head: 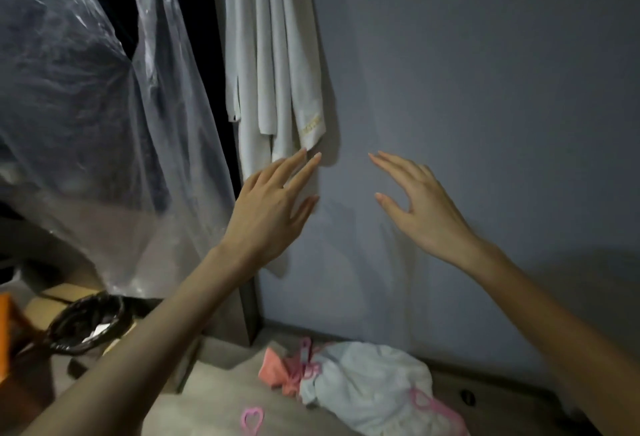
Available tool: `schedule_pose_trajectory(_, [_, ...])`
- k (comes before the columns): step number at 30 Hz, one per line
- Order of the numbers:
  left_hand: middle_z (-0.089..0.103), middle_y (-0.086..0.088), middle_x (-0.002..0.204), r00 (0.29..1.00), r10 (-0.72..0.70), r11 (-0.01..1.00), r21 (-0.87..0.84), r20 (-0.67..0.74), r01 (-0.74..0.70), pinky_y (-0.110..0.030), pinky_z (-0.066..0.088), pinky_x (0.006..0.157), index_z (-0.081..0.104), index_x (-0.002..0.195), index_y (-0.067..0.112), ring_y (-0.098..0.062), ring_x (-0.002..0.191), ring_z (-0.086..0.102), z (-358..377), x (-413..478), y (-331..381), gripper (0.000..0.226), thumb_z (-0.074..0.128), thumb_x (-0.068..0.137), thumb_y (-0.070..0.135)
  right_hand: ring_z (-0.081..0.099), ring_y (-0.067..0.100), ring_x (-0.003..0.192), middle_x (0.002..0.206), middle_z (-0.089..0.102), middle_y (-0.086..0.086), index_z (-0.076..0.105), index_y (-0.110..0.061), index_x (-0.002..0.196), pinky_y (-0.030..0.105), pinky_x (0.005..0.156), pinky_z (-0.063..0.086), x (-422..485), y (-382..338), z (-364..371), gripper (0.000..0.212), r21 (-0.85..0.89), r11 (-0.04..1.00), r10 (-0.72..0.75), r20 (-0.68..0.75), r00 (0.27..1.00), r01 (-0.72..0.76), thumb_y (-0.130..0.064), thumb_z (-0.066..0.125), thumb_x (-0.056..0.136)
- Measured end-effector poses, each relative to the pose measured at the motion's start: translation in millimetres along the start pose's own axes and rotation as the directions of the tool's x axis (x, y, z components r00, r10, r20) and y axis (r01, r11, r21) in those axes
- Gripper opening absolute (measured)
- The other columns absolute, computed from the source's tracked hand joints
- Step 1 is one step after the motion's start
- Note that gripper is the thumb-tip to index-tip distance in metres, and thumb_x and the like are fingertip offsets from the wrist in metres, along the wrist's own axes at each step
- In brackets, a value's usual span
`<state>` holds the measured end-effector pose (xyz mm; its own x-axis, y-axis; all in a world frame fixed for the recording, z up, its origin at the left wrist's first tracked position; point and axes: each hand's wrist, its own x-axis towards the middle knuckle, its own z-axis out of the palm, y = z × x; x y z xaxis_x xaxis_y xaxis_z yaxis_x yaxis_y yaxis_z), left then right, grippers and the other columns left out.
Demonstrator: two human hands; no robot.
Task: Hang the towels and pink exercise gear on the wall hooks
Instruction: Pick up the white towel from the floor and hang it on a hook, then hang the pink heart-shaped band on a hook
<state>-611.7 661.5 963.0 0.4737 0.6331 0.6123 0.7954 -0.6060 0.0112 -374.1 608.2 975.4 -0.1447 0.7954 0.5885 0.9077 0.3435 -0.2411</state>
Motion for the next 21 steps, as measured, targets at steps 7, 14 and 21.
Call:
schedule_pose_trajectory(7, [0.028,-0.002,0.154,0.992,-0.044,0.999,0.015,0.119,0.043,-0.038,0.03,0.11,0.02,0.149,0.029,-0.023,0.139,0.032,5.8,-77.3,11.1,0.059,0.038,0.095,0.045,0.043,0.019,0.128,0.145,0.044,-0.005,0.039,-0.027,0.141,0.038,0.108,0.035,-71.6,-19.5,32.4,0.053,-0.03,0.999,0.036,0.051,0.998,-0.035,-0.033,0.048,0.089])
schedule_pose_trajectory(14, [0.028,-0.003,0.154,0.96,-0.117,0.992,-0.014,0.254,0.124,-0.041,0.03,0.111,0.019,0.149,0.029,-0.023,0.139,0.032,20.0,-160.4,-20.6,0.059,0.034,0.096,0.05,0.045,0.018,0.125,0.142,0.047,-0.004,0.042,-0.026,0.139,0.033,0.103,0.034,-133.8,-61.0,103.9,0.051,-0.033,0.992,0.122,0.153,0.981,-0.118,-0.029,0.05,0.088])
schedule_pose_trajectory(21, [0.041,-0.004,0.147,0.921,-0.172,0.972,-0.093,0.349,0.217,-0.042,0.038,0.105,0.029,0.146,0.025,-0.023,0.132,0.042,38.5,-245.3,-86.4,0.056,0.041,0.095,0.043,0.044,0.017,0.125,0.139,0.05,-0.005,0.044,-0.023,0.137,0.025,0.102,0.029,-172.3,-125.2,178.5,0.048,0.053,0.953,0.274,0.267,0.924,-0.298,-0.019,0.055,0.091])
